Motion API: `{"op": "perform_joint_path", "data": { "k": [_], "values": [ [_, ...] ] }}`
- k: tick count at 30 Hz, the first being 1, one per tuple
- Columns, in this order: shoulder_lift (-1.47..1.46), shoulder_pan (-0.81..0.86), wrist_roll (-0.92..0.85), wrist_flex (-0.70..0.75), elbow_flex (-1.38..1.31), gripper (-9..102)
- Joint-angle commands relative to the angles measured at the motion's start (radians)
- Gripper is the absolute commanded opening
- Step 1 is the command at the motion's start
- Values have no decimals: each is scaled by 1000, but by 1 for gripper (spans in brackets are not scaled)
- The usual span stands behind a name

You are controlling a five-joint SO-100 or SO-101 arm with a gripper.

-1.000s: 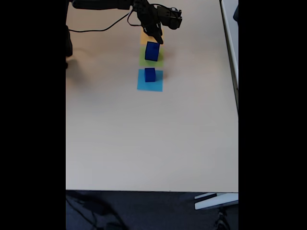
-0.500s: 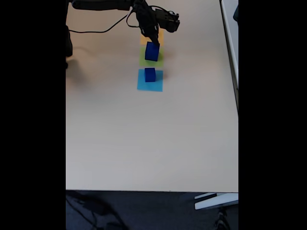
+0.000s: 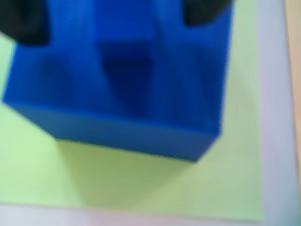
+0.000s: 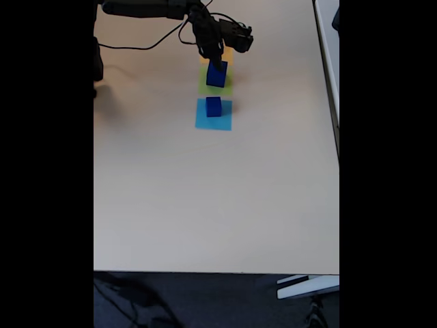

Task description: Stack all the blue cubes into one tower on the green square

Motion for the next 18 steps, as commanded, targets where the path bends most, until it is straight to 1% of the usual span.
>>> {"op": "perform_joint_path", "data": {
  "k": [1, 9, 14, 16, 18],
  "values": [
    [114, 9, -6, -2, -8, 14],
    [115, 12, -6, 0, -6, 13],
    [115, 12, -2, 0, 2, 11],
    [117, 14, 2, 0, 6, 7],
    [118, 14, 3, 0, 11, 6]
  ]
}}
